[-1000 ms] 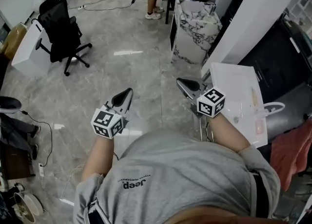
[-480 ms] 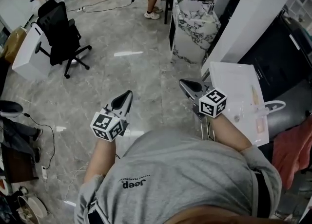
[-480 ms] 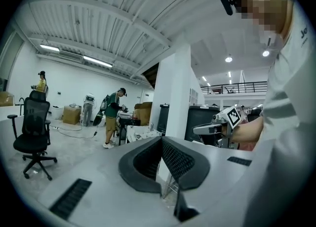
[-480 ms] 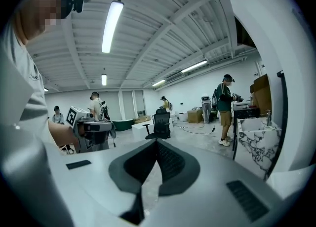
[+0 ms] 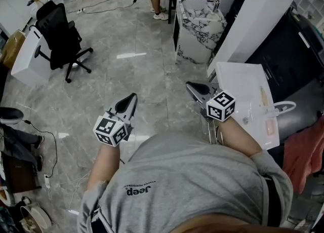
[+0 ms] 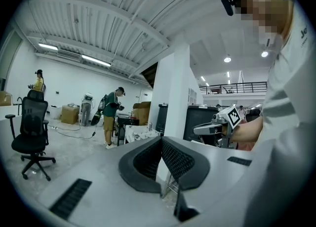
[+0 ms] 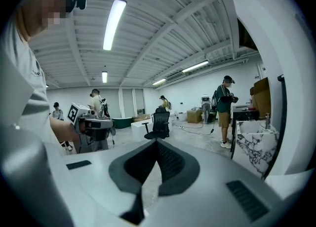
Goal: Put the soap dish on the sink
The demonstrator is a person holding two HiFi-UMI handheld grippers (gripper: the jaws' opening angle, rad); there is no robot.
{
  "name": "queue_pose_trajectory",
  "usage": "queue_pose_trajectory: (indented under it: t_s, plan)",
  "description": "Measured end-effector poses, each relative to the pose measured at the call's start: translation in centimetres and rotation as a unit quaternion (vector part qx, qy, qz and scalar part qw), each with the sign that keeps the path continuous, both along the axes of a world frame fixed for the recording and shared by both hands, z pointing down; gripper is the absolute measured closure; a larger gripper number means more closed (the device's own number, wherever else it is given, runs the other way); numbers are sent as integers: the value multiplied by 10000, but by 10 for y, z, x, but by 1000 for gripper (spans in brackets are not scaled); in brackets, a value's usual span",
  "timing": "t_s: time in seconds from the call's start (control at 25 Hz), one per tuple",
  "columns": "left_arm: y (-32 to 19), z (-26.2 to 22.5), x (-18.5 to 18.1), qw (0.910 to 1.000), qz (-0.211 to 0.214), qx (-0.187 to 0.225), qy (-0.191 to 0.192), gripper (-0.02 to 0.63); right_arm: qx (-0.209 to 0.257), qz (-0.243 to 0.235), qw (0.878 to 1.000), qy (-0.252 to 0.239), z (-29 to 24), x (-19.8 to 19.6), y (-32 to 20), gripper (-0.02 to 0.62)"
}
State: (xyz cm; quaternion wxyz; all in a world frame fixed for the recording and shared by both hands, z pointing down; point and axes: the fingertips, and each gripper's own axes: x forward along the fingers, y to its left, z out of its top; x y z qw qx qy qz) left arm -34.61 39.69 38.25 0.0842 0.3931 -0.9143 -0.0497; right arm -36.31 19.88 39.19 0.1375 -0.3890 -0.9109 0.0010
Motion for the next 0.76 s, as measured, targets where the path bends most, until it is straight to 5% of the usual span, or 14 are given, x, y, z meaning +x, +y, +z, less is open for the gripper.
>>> queue_pose_trajectory:
  t_s: [0.76]
  plan:
    - [2,4,9,10000,27,18,26,589,-7,-12,10000,-34,1,8,3,546]
